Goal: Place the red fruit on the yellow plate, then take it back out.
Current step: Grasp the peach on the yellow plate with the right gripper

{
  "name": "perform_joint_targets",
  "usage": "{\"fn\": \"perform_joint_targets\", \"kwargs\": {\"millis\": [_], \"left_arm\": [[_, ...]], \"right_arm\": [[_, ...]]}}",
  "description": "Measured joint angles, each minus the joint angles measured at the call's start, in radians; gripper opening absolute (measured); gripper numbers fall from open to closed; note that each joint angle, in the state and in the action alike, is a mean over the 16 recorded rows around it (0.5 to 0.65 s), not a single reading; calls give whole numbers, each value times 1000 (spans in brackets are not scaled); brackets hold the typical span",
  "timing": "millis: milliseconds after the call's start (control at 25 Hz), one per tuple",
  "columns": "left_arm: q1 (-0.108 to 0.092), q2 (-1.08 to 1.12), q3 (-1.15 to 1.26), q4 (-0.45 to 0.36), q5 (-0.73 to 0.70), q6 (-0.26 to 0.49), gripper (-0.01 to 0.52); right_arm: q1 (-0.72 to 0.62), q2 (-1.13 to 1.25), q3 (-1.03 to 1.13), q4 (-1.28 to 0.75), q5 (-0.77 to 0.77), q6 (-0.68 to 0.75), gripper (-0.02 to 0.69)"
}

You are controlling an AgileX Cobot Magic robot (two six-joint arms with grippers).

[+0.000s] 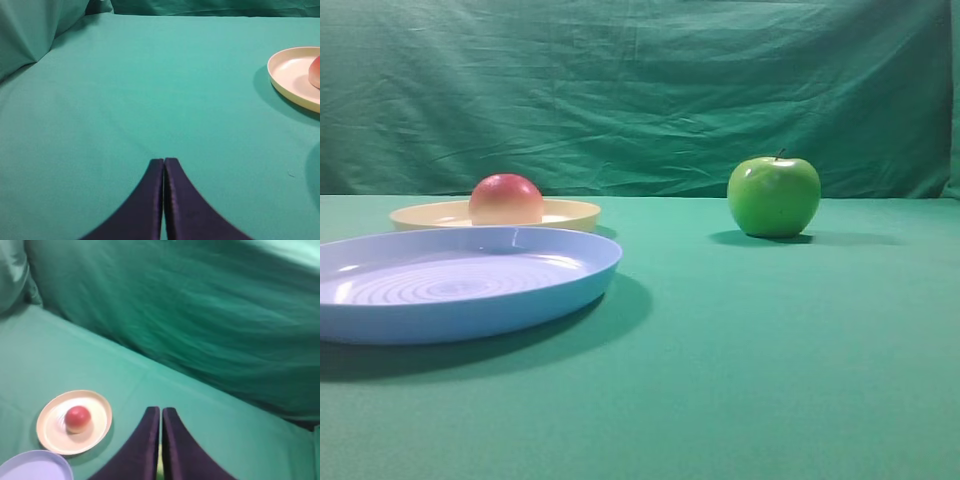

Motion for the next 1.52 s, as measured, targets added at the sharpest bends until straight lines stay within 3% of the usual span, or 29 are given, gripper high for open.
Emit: {"fn": "perform_joint_targets", "kwargs": {"millis": [240,880,1520], "left_arm": [[0,0,0,0,0,0,0],[0,0,0,0,0,0,0],[0,0,0,0,0,0,0]], "right_arm": [[-105,-226,293,-22,-111,7,0],[-507,-787,1163,44,-622,131,0],[-613,-1081,1731,65,-860,263,0]]}}
